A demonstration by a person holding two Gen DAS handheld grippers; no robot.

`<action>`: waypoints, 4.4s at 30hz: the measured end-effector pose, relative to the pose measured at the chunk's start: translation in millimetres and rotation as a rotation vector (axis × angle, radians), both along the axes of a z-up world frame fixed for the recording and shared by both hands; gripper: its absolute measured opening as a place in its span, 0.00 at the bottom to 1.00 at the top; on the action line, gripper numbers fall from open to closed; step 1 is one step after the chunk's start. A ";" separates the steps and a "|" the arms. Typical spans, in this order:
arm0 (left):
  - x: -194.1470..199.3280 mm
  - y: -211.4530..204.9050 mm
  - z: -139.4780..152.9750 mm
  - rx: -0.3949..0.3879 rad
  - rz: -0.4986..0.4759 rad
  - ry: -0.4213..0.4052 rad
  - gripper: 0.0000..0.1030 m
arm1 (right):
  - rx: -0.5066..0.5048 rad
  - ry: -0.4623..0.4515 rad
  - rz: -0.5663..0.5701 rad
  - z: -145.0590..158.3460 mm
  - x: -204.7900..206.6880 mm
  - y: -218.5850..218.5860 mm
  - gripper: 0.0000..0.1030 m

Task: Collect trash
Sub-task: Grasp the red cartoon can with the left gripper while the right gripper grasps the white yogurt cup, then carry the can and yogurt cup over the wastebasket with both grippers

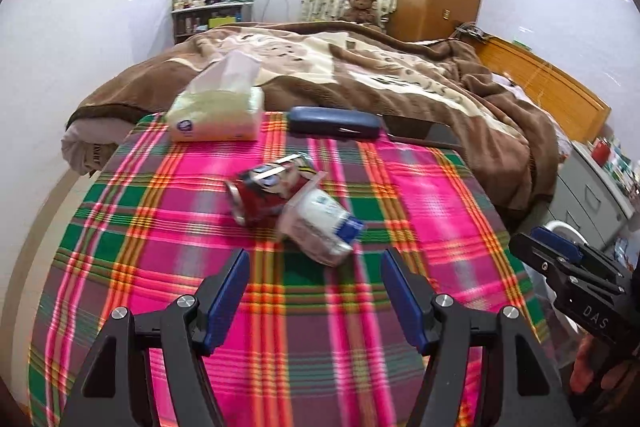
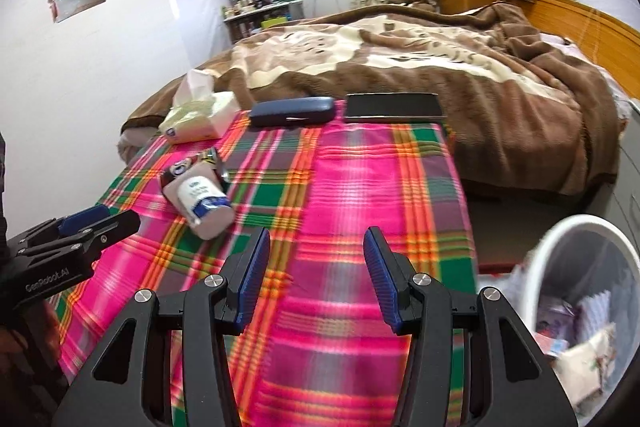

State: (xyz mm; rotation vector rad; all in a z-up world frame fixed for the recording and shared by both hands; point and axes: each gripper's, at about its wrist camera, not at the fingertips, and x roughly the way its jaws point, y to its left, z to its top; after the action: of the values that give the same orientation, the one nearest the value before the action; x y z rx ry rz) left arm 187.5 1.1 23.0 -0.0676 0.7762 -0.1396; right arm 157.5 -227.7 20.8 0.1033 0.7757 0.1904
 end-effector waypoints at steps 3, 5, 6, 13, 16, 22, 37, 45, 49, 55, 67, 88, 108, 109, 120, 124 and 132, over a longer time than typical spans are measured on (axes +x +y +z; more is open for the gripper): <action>10.0 15.8 -0.7 0.003 0.022 0.004 0.65 | 0.013 0.022 0.037 -3.4 9.6 12.4 0.49; 17.6 26.7 -1.6 -0.008 0.035 0.012 0.65 | 0.018 0.032 0.060 -5.5 15.6 21.5 0.49; 19.4 30.7 -2.0 -0.008 0.040 0.012 0.65 | 0.016 0.033 0.075 -6.7 18.5 26.8 0.50; 39.8 55.7 -9.7 0.004 0.051 0.033 0.66 | -0.018 0.046 0.189 -15.4 35.4 65.8 0.58; 48.2 64.8 -13.4 -0.005 0.054 0.043 0.66 | -0.034 0.059 0.237 -20.8 43.8 82.0 0.59; 63.4 75.8 -15.7 0.001 0.034 0.044 0.66 | -0.084 0.088 0.303 -34.5 61.0 105.5 0.60; 110.9 74.9 -27.5 -0.051 -0.082 0.086 0.69 | -0.068 0.155 0.270 -49.6 80.7 106.3 0.59; 134.3 49.4 -41.0 -0.050 -0.179 0.128 0.69 | -0.057 0.162 0.202 -50.5 81.0 83.7 0.58; 143.4 35.9 -52.1 0.000 -0.195 0.151 0.70 | -0.038 0.168 0.146 -50.3 78.7 65.7 0.58; 154.2 22.4 -62.5 0.007 -0.224 0.176 0.71 | -0.016 0.169 0.100 -50.3 77.1 49.0 0.58; 158.8 4.0 -76.8 0.029 -0.246 0.214 0.63 | 0.029 0.165 0.046 -51.1 72.3 29.8 0.58; 72.9 -43.9 -35.7 -0.033 -0.322 0.134 0.51 | 0.068 0.072 -0.105 -17.6 -1.4 -26.4 0.58; -31.0 -162.8 -4.1 -0.115 -0.582 0.081 0.51 | 0.018 -0.030 -0.359 11.9 -103.6 -112.1 0.58; -36.9 -173.5 -4.5 -0.119 -0.604 0.082 0.51 | 0.014 -0.030 -0.378 12.4 -107.7 -118.4 0.58; -88.8 -262.9 -22.2 -0.113 -0.774 0.149 0.51 | 0.027 -0.033 -0.546 5.7 -138.3 -174.1 0.58; -97.0 -283.2 -23.5 -0.108 -0.794 0.154 0.51 | 0.039 -0.040 -0.558 4.1 -147.6 -181.7 0.58; -104.4 -308.6 -25.9 -0.078 -0.808 0.143 0.51 | 0.059 -0.036 -0.576 -0.7 -159.3 -197.4 0.58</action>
State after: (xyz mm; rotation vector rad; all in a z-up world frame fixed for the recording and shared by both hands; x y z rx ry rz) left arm 83.1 -307.5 -2.9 0.1690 0.9060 -0.9399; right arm -1.8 -425.1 20.0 0.3716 0.6764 -0.3311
